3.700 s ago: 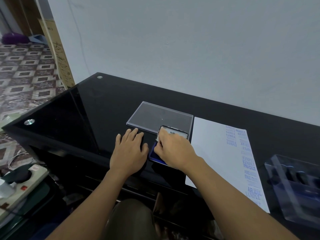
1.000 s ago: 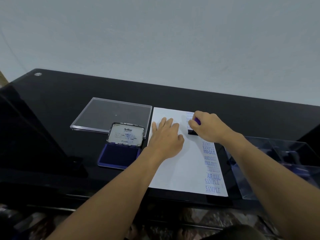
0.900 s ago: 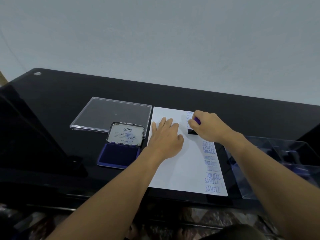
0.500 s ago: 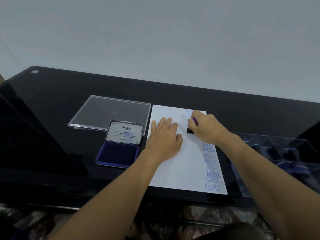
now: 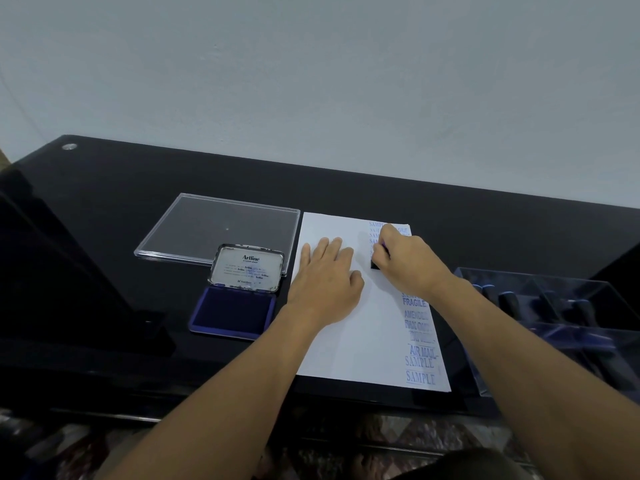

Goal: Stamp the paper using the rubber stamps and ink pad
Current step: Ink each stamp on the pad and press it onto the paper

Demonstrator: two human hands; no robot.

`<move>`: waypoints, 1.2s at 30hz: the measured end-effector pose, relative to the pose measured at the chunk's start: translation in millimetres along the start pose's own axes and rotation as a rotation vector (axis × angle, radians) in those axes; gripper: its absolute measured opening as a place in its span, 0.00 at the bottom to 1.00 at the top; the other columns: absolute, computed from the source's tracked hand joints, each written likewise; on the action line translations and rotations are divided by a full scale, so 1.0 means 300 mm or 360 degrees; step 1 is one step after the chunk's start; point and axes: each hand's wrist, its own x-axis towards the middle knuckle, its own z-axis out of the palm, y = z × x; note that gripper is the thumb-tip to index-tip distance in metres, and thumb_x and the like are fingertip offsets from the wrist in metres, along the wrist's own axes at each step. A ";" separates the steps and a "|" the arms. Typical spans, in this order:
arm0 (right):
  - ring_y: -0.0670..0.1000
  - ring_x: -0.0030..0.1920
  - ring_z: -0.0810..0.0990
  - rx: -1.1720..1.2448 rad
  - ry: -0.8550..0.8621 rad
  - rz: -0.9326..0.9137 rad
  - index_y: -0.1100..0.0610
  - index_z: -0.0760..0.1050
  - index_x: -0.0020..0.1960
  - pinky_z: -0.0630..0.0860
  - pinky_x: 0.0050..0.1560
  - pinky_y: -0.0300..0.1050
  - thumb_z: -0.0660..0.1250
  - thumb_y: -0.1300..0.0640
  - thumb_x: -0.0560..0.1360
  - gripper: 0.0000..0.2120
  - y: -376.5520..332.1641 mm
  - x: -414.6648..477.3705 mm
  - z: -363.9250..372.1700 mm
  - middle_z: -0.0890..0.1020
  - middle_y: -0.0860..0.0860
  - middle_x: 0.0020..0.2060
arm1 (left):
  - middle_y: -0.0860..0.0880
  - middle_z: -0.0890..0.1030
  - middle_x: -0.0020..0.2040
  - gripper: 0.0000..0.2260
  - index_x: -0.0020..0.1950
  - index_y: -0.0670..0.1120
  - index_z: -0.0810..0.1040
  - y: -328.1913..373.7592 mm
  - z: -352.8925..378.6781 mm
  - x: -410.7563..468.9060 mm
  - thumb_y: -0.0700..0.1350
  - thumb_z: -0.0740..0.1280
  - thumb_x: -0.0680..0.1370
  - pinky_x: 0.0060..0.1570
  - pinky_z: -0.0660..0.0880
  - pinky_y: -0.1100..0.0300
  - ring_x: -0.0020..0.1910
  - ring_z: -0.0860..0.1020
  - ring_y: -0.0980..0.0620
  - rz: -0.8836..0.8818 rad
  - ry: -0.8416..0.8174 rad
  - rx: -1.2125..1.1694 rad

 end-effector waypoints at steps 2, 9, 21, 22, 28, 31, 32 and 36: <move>0.48 0.29 0.70 -0.0015 0.0004 -0.0001 0.55 0.63 0.49 0.61 0.29 0.38 0.55 0.53 0.84 0.07 0.003 -0.001 0.004 0.69 0.44 0.33 | 0.48 0.62 0.76 0.18 0.69 0.45 0.69 -0.001 0.001 0.000 0.48 0.54 0.81 0.76 0.45 0.45 0.76 0.55 0.48 -0.0003 -0.0007 -0.0006; 0.47 0.30 0.71 -0.0093 0.0007 0.0002 0.53 0.63 0.51 0.62 0.29 0.38 0.55 0.51 0.84 0.07 0.011 0.006 0.010 0.68 0.43 0.34 | 0.47 0.62 0.76 0.18 0.69 0.45 0.69 -0.003 0.003 -0.001 0.48 0.54 0.81 0.76 0.45 0.45 0.75 0.56 0.48 0.0004 0.0007 -0.0003; 0.48 0.30 0.74 -0.0111 0.0004 0.0015 0.53 0.63 0.51 0.64 0.29 0.37 0.55 0.50 0.84 0.07 0.017 0.015 0.019 0.71 0.44 0.36 | 0.47 0.60 0.77 0.19 0.71 0.45 0.67 0.001 -0.003 -0.002 0.48 0.53 0.81 0.76 0.43 0.45 0.76 0.54 0.48 -0.0014 -0.0027 -0.0009; 0.48 0.30 0.74 -0.0114 0.0006 0.0017 0.53 0.63 0.52 0.64 0.29 0.37 0.55 0.50 0.84 0.07 0.018 0.014 0.020 0.72 0.44 0.36 | 0.47 0.60 0.78 0.19 0.72 0.45 0.67 0.001 -0.004 -0.002 0.48 0.53 0.82 0.76 0.43 0.45 0.77 0.53 0.48 -0.0014 -0.0032 -0.0009; 0.48 0.30 0.74 -0.0126 0.0026 0.0009 0.53 0.63 0.52 0.64 0.29 0.37 0.54 0.50 0.84 0.07 0.013 0.006 0.023 0.70 0.43 0.36 | 0.47 0.60 0.78 0.20 0.72 0.45 0.67 0.003 -0.006 -0.003 0.49 0.53 0.82 0.76 0.43 0.45 0.77 0.53 0.48 -0.0015 -0.0040 -0.0008; 0.47 0.30 0.73 -0.0125 0.0023 0.0017 0.54 0.64 0.51 0.63 0.29 0.37 0.54 0.50 0.84 0.07 0.009 0.007 0.014 0.70 0.44 0.34 | 0.47 0.59 0.78 0.20 0.72 0.45 0.66 0.003 -0.008 -0.003 0.48 0.53 0.82 0.76 0.43 0.45 0.77 0.53 0.48 -0.0013 -0.0047 -0.0011; 0.47 0.29 0.72 -0.0126 0.0014 0.0022 0.54 0.63 0.51 0.62 0.28 0.38 0.54 0.51 0.84 0.08 0.008 0.008 0.010 0.70 0.44 0.34 | 0.47 0.59 0.78 0.20 0.73 0.45 0.66 0.004 -0.008 -0.003 0.48 0.53 0.82 0.76 0.43 0.45 0.77 0.53 0.48 -0.0013 -0.0051 -0.0007; 0.48 0.29 0.69 -0.0070 -0.0072 0.0052 0.55 0.63 0.49 0.61 0.28 0.40 0.53 0.52 0.84 0.08 0.001 0.012 -0.014 0.70 0.47 0.32 | 0.47 0.58 0.78 0.20 0.73 0.45 0.65 0.004 -0.010 -0.003 0.48 0.53 0.82 0.76 0.43 0.45 0.78 0.52 0.48 -0.0018 -0.0063 -0.0012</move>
